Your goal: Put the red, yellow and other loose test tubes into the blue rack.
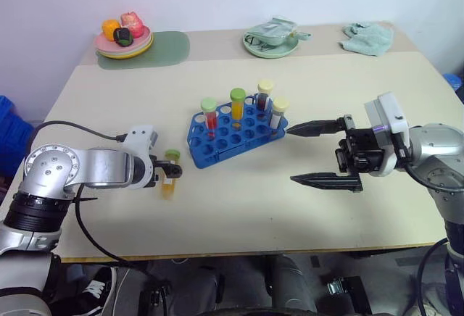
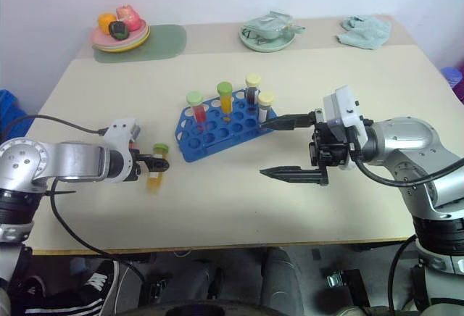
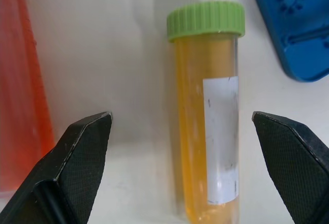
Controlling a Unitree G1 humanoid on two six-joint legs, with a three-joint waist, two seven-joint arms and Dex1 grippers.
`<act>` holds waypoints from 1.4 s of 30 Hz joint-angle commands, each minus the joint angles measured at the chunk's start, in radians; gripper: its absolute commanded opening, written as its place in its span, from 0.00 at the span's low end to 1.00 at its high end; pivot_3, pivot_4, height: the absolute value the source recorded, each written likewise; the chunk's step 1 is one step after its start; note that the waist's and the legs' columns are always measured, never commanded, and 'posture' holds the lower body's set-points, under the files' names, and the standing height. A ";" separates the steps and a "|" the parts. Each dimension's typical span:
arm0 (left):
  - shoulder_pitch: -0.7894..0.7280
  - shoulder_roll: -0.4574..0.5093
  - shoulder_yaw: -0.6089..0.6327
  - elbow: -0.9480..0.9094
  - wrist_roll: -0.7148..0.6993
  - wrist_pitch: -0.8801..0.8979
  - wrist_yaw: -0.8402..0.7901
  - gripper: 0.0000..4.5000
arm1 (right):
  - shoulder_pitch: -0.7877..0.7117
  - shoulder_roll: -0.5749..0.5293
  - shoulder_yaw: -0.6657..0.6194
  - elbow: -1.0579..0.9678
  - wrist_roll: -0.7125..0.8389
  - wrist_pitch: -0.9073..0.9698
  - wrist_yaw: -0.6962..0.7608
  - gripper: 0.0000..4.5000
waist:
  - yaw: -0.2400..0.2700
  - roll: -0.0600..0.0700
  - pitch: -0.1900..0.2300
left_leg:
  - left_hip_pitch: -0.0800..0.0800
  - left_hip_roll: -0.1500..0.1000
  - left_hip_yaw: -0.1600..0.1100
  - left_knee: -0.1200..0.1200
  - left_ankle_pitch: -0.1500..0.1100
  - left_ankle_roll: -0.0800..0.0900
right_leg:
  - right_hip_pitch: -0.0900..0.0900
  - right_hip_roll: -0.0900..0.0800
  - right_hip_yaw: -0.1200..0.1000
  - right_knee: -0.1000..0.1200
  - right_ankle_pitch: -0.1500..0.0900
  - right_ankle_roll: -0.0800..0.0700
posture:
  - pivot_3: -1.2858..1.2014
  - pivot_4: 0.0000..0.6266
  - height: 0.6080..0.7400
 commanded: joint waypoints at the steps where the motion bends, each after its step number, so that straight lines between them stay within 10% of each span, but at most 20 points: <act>1: -0.035 -0.014 -0.007 0.049 -0.013 0.008 -0.020 1.00 | -0.003 -0.001 -0.018 -0.035 0.011 -0.003 -0.004 0.98 | -0.001 0.000 0.000 | 0.000 0.000 0.000 0.000 0.000 0.000 | 0.000 0.000 0.000 0.000 0.000 0.000 | 0.52 0.24 1.00; 7: -0.081 -0.026 -0.028 0.113 -0.013 0.026 -0.011 0.94 | 0.000 0.002 -0.012 -0.040 0.009 -0.005 -0.004 1.00 | 0.000 0.000 0.000 | 0.000 0.000 0.000 0.000 0.000 0.000 | 0.000 0.000 0.000 0.000 0.000 0.000 | 0.52 0.24 1.00; 15: -0.077 -0.066 -0.014 0.128 -0.013 0.025 0.022 0.17 | -0.001 0.009 -0.005 -0.041 0.002 -0.009 -0.008 1.00 | -0.002 0.000 0.000 | 0.000 0.000 0.000 0.001 0.000 0.000 | 0.000 0.000 0.000 0.000 0.000 0.000 | 0.52 0.24 1.00; 28: 0.039 0.021 0.109 -0.217 0.166 -0.195 0.116 0.16 | 0.020 0.011 -0.032 -0.039 -0.013 -0.021 -0.031 1.00 | -0.001 0.000 0.000 | 0.000 0.000 0.000 0.000 0.000 0.000 | 0.000 0.000 0.000 0.000 0.000 0.000 | 0.52 0.24 1.00; 35: 0.273 0.045 0.204 -0.626 0.795 -0.518 -0.396 0.16 | 0.113 0.053 -0.053 -0.033 -0.074 -0.103 -0.089 1.00 | -0.003 -0.001 0.000 | -0.001 0.000 0.004 -0.001 0.000 0.000 | 0.000 0.000 0.000 -0.003 0.000 0.000 | 0.52 0.24 1.00; 42: 0.416 -0.055 0.177 -0.648 1.219 -0.897 -0.829 0.16 | 0.148 0.114 -0.034 -0.011 -0.140 -0.185 -0.124 1.00 | 0.001 0.000 0.000 | 0.001 0.002 0.007 -0.005 0.000 -0.001 | 0.001 0.002 0.001 -0.006 0.001 -0.001 | 0.52 0.24 1.00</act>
